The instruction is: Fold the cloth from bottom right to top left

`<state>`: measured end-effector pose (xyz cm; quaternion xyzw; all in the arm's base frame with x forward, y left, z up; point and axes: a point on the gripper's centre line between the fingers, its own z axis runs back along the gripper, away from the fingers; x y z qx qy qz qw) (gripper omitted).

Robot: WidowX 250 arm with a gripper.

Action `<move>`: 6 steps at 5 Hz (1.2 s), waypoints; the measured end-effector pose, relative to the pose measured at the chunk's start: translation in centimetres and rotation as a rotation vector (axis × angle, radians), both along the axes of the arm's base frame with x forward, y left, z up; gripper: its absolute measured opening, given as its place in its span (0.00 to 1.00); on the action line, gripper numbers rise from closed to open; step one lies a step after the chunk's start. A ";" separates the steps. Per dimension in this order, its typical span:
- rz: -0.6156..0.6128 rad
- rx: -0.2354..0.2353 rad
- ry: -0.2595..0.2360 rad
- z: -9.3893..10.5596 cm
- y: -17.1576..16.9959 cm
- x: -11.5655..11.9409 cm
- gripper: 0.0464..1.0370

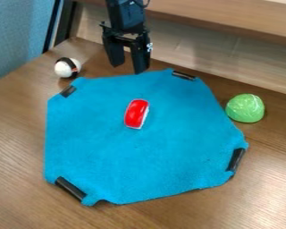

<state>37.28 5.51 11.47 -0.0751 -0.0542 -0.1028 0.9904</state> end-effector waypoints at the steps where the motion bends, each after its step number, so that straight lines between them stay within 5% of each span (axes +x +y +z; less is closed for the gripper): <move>1: -0.003 -0.011 0.048 -1.7 -0.2 -0.2 0.96; 6: -0.272 -0.040 0.050 -3.8 -12.8 -0.1 0.96</move>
